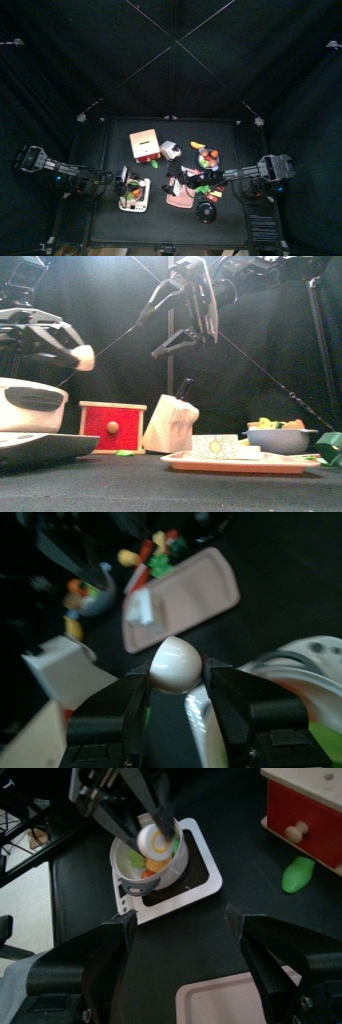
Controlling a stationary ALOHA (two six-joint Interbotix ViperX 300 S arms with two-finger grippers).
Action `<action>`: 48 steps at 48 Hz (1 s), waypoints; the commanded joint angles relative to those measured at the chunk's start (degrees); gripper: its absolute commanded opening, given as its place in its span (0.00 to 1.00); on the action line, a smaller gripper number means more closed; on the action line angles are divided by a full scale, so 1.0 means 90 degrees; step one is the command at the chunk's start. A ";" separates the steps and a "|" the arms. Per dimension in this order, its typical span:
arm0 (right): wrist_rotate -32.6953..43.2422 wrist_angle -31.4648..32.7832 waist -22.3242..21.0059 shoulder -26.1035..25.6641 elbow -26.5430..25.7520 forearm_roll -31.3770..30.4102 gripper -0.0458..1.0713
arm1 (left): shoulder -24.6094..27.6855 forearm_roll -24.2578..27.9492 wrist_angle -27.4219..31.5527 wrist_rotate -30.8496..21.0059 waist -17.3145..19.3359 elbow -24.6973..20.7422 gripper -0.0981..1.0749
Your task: Place egg half in pot
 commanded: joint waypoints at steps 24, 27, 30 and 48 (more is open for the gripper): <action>-0.0010 0.0098 0.0010 -0.0049 -0.0068 0.0029 0.94 | -0.0156 -0.0205 -0.0195 0.0000 0.0049 0.0039 0.82; 0.0000 0.0127 0.0000 -0.0049 -0.0068 0.0029 0.94 | -0.0166 -0.0205 -0.0195 0.0000 0.0049 0.0039 0.82; 0.0000 0.0166 0.0010 -0.0039 -0.0068 0.0029 0.94 | -0.0166 -0.0195 -0.0225 0.0000 0.0059 0.0049 0.82; -0.0029 0.2568 -0.0117 -0.0840 0.0576 0.1045 0.94 | -0.0156 -0.0029 -0.2256 -0.0020 0.0605 -0.0078 0.81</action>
